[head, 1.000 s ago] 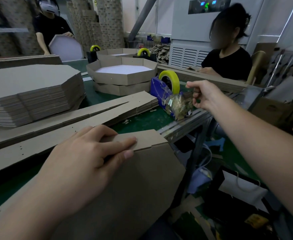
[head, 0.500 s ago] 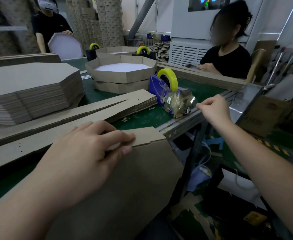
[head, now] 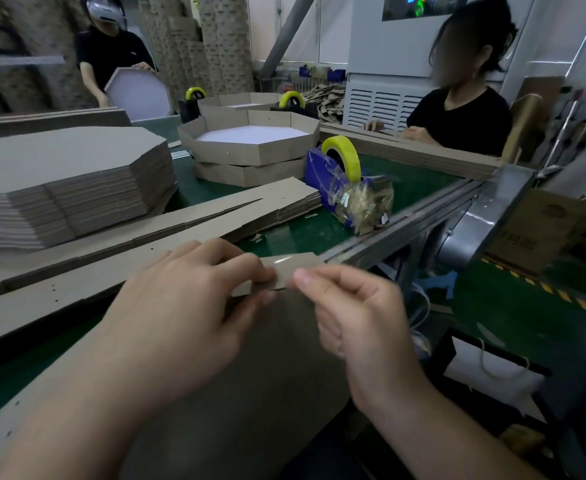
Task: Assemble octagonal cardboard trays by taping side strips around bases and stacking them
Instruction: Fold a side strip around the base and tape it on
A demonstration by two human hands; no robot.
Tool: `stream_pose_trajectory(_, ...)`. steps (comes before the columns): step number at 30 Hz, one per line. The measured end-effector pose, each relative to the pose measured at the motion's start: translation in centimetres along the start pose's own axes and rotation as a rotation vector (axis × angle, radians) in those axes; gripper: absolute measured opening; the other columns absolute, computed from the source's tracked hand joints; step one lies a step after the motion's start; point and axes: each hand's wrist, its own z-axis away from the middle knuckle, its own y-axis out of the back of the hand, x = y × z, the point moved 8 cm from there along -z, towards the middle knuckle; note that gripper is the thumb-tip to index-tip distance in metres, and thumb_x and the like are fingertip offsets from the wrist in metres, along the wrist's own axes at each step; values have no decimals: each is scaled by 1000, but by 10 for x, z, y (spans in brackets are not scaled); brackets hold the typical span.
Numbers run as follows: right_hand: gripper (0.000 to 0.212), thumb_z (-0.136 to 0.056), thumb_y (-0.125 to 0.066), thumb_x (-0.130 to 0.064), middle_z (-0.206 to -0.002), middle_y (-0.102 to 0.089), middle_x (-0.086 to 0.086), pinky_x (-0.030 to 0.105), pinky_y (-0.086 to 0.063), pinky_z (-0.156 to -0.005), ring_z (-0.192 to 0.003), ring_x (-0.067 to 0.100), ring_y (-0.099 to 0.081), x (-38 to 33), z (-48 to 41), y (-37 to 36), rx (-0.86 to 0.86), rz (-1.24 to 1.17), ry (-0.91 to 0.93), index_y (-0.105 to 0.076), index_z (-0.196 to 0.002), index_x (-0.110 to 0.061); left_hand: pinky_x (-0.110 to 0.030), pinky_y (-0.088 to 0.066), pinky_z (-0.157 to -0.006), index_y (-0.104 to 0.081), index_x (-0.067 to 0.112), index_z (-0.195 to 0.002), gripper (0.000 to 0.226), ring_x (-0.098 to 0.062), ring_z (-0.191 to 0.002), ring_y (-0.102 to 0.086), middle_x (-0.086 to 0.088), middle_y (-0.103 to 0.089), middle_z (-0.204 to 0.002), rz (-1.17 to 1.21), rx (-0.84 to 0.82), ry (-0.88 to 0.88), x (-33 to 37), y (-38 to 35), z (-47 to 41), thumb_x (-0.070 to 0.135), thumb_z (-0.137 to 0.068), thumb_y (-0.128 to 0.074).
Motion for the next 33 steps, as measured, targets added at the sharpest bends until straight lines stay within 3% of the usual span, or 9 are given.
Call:
stream_pose_trajectory(2,20,-84,-67,-9,-38,-32,-6,15,-17,-34,-31,3,-23,21,4,0,66,-76,-126,-70,-64,-7,-37,-50,-77,-66,41,-107,52,-16,-99,-58,16,-60,-109,6,-19,-21,1,-1,2,63,-81,-26)
stream_pose_trajectory(5,24,-79,-70,-15,-39,-30,-5,16,-16,-35,-31,5,-22,25,6,-1,100,-107,-160,-67,-55,-15,-39,-50,-80,-68,38,-109,54,-18,-102,-58,14,-60,-111,22,-25,-46,4,0,3,58,-81,-26)
stream_pose_trajectory(7,19,-65,-74,-29,-40,-30,-3,16,-15,-35,-32,5,-22,22,6,-2,104,-106,-164,-67,-55,-13,-40,-51,-79,-69,36,-107,51,-19,-101,-59,12,-62,-110,22,-13,-58,5,1,4,56,-83,-28)
stream_pose_trajectory(10,34,-53,-71,-40,-40,-31,-3,18,-14,-36,-32,6,-21,25,7,-2,118,-92,-192,-70,-62,-8,-40,-51,-77,-69,35,-108,51,-20,-101,-59,12,-62,-110,11,-1,-56,4,1,6,55,-83,-29)
stream_pose_trajectory(22,25,-54,-70,-37,-38,-30,-3,19,-13,-37,-31,7,-21,31,8,-3,112,-58,-249,-70,-54,-12,-43,-52,-78,-67,32,-117,54,-23,-102,-60,7,-63,-111,-21,5,-56,4,0,7,53,-85,-29)
stream_pose_trajectory(27,29,-54,-70,-42,-38,-31,-3,18,-16,-35,-31,7,-22,34,10,-4,66,-34,-273,-71,-56,-14,-42,-51,-73,-46,42,-115,36,-22,-97,-61,10,-63,-105,30,20,-60,5,5,9,53,-84,-32)
stream_pose_trajectory(33,31,-52,-73,-44,-41,-35,-4,19,-17,-38,-33,5,-25,37,12,-5,-90,25,-326,-76,-66,-16,-44,-52,-75,-61,51,-119,45,-24,-100,-58,6,-60,-110,-7,-50,-60,-1,0,12,53,-87,-28)
